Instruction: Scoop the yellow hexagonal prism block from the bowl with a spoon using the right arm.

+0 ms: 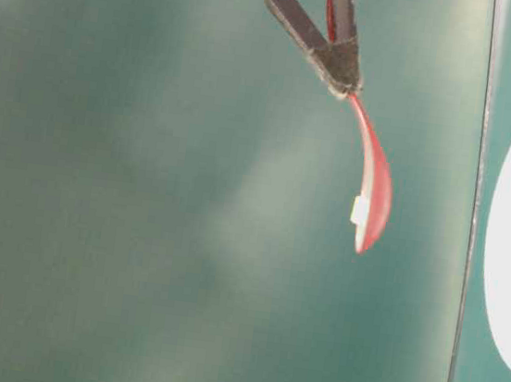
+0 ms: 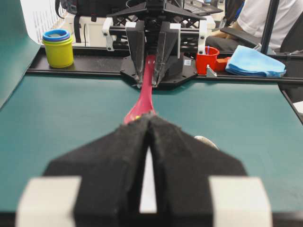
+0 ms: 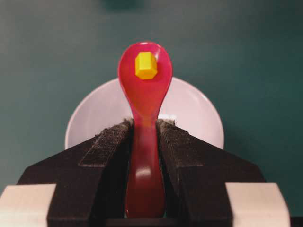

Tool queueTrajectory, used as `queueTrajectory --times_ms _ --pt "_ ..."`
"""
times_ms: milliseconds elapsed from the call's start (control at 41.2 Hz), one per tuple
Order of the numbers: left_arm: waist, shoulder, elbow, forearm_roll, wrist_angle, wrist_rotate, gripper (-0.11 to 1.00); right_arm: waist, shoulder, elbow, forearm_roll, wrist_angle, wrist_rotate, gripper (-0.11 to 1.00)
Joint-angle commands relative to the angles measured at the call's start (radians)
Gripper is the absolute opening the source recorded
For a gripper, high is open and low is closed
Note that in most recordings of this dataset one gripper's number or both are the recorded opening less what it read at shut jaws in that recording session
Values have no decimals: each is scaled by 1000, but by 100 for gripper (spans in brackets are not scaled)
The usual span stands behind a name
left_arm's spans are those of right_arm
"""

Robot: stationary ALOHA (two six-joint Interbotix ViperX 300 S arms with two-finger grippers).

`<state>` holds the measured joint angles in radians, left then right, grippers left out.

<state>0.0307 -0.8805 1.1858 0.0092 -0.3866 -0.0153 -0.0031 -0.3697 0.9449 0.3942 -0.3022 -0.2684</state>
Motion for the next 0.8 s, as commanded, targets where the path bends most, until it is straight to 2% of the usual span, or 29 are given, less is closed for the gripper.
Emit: queueTrajectory --times_ms 0,776 --pt "2 6 -28 3 -3 -2 3 3 -17 -8 2 -17 2 25" --pt "2 37 -29 3 -11 -2 3 3 -14 -2 2 -41 2 25"
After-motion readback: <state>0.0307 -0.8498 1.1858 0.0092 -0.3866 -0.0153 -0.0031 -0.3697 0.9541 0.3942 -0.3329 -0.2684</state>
